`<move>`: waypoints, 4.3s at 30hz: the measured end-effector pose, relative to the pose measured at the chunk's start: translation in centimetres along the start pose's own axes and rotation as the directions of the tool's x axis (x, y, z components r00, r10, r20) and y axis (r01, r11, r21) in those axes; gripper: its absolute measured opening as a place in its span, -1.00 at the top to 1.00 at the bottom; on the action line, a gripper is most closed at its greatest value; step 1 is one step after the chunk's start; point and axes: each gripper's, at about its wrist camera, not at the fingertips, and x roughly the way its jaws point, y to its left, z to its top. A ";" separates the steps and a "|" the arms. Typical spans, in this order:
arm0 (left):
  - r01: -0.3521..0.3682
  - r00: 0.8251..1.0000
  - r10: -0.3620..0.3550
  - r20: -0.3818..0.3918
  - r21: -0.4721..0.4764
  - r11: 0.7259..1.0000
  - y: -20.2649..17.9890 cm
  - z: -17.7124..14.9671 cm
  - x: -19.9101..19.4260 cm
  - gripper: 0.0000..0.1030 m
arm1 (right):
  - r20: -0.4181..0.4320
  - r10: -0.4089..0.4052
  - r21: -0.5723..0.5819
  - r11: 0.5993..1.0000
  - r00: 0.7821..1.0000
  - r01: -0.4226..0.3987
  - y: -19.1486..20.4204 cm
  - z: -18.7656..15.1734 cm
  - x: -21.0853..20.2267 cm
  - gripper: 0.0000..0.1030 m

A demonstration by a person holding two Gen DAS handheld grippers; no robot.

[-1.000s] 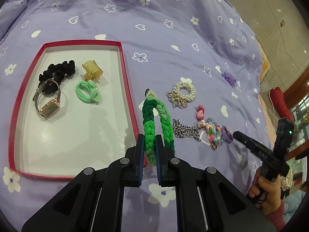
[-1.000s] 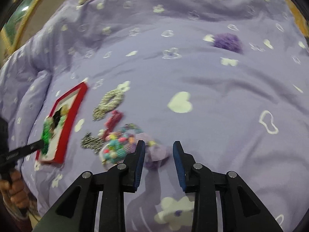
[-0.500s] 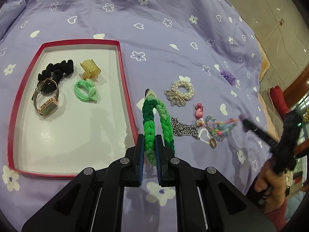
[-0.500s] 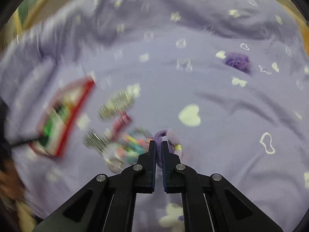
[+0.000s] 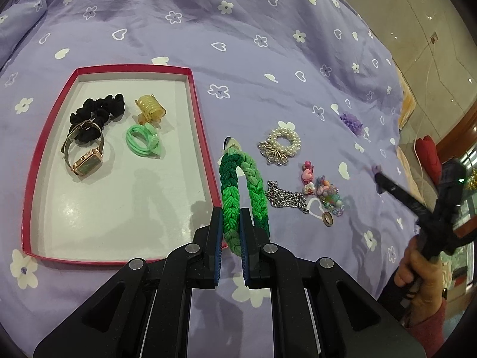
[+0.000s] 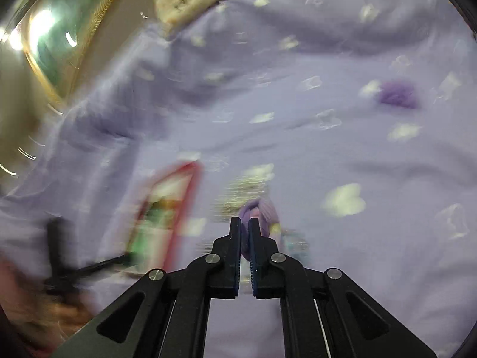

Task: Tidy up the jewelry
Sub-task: 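Drop green band into lid with left tool while right tool drops bow clip, then move both open tools back over the remaining jewelry pile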

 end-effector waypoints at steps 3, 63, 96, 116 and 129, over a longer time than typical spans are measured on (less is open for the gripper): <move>-0.001 1.000 0.001 0.000 -0.003 1.000 0.2 0.0 0.0 0.83 | -0.098 -0.162 -0.020 0.987 0.982 0.160 -1.3 -0.7 1.7 0.90; -0.226 0.974 0.226 -0.033 -0.271 0.936 16.0 0.1 0.0 0.79 | -0.396 0.216 -0.225 0.919 0.892 -0.322 22.8 -3.6 18.5 0.51; -0.172 0.983 0.180 0.022 -0.188 0.967 9.0 -0.5 -2.6 0.58 | -0.253 0.218 -0.146 0.955 0.943 -0.260 15.3 -2.4 9.1 0.35; -0.049 0.998 0.049 -0.036 0.008 0.999 -1.2 -1.0 0.7 0.50 | -0.154 0.058 0.006 0.998 0.986 -0.057 2.7 -3.8 2.2 0.32; -0.042 0.995 0.051 -0.091 0.100 0.994 -4.8 -0.7 3.7 0.50 | -0.139 0.014 0.039 0.999 0.990 -0.009 -0.7 -4.0 1.8 0.32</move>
